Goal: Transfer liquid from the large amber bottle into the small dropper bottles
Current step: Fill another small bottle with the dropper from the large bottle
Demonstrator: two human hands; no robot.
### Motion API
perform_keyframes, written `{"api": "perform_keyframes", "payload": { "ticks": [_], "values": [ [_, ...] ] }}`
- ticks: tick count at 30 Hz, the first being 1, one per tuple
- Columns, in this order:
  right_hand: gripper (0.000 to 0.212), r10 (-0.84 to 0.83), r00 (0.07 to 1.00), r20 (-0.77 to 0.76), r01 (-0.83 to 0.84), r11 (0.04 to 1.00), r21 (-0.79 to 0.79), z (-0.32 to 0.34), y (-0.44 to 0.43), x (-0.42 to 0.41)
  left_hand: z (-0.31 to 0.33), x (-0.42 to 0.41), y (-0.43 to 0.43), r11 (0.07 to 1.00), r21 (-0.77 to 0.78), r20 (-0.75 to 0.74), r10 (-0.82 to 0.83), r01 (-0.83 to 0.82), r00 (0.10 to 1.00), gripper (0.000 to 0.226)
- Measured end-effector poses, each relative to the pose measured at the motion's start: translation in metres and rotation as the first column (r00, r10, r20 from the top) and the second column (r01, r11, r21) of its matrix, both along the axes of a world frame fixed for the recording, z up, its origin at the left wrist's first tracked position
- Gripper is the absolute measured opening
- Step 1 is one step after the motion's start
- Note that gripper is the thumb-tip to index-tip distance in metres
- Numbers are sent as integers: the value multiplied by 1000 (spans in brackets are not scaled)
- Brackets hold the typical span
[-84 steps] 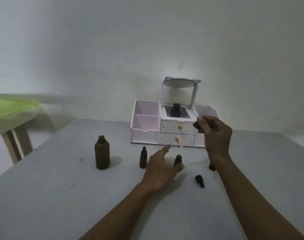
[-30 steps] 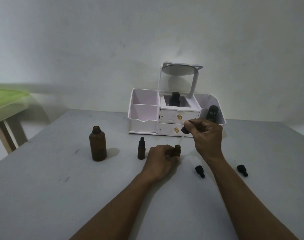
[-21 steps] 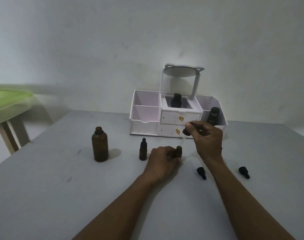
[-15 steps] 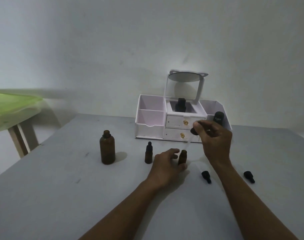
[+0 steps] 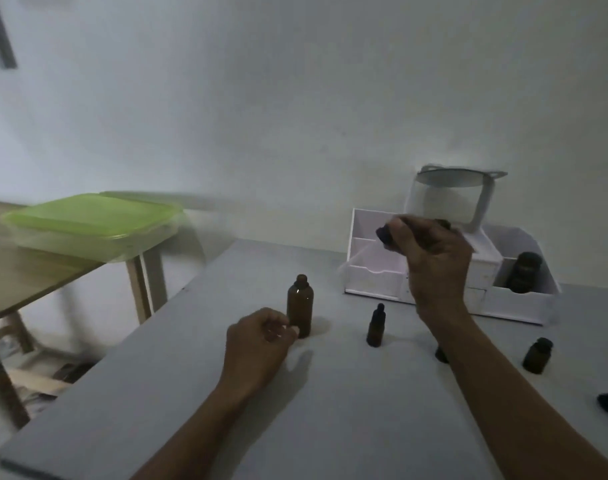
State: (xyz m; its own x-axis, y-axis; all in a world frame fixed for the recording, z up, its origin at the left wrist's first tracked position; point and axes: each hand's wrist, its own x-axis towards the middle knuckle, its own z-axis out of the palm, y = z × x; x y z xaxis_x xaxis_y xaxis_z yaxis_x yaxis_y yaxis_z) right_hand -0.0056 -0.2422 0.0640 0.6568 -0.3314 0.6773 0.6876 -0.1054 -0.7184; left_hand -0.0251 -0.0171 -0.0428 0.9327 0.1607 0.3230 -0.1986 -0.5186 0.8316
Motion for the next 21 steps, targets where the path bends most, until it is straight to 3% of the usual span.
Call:
{"api": "perform_keyframes", "payload": {
  "ticks": [3, 7, 11, 17, 21],
  "values": [
    [10, 15, 999, -40, -15, 1000, -1, -4, 23, 17, -4, 14, 18, 995, -67, -4, 75, -75, 997, 32],
    [19, -16, 996, -91, 12, 999, -41, -8, 38, 34, -5, 31, 12, 989, -146, -42, -38, 31, 998, 70],
    [20, -30, 994, -103, 21, 996, -87, -13, 46, 40, -7, 41, 4, 983, -139, -38, -128, 121, 991, 87],
    [11, -49, 993, -109, 29, 984, -178, -15, 54, 42, -8, 51, -1, 973, -150, -51, -182, 173, 982, 85],
    [7, -7, 993, -115, -29, 951, -308, -9, 62, 46, -9, 53, -4, 976, -124, -54, -186, 178, 981, 61]
  ]
}}
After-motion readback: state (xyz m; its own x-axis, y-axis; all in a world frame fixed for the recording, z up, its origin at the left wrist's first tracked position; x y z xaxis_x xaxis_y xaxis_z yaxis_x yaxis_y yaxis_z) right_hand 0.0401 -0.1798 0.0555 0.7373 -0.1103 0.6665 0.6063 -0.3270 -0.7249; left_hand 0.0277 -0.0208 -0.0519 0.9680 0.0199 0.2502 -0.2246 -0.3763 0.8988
